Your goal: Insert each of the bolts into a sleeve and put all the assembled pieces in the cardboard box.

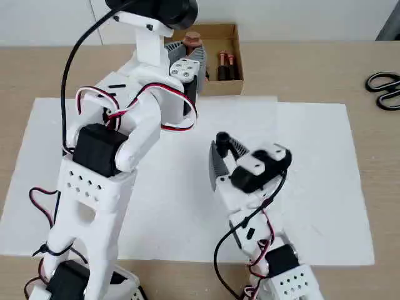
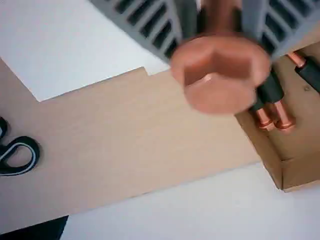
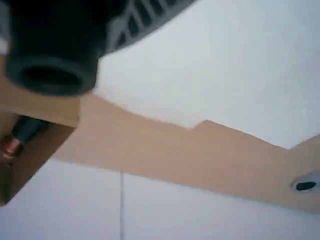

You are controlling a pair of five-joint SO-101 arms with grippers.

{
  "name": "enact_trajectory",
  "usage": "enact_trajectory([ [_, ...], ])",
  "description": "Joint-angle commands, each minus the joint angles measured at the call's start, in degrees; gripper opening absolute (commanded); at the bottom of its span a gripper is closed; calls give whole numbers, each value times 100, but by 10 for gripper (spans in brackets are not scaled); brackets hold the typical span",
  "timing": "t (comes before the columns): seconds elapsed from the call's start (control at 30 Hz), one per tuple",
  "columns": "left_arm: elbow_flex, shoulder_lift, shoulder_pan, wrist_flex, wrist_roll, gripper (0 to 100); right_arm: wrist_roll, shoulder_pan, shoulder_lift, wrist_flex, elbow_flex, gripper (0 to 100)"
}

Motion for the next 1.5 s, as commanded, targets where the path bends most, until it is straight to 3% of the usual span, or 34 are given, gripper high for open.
enact_trajectory([
  [0.0, -4, -246, 35, 62, 659, 6, 35, -154, -620, 198, 141, 4],
  [0.1, 321, -290, 62, -18, 993, 6, 26, -198, -919, 655, 141, 4],
  [0.33, 1015, -369, 448, -62, 1029, 6, 18, -198, -1235, 1226, 123, 4],
  [0.5, 1033, -1626, 844, 35, 949, 6, 18, -198, -1253, 1358, 123, 4],
  [0.7, 1851, -2620, 255, 167, 976, 6, 18, -382, -1209, 1367, 123, 4],
  [0.83, 2941, -2945, -132, -826, 967, 6, 18, -620, -1200, 1402, 123, 4],
  [0.97, 4075, -3262, -18, -1969, 976, 6, 18, -787, -1209, 1569, 123, 4],
  [1.2, 5552, -3859, 193, -2708, 1538, 6, 9, -796, -1209, 1578, 123, 4],
  [1.47, 6642, -4334, 202, -3596, 1292, 6, -316, -796, -1209, 1596, 123, 4],
])
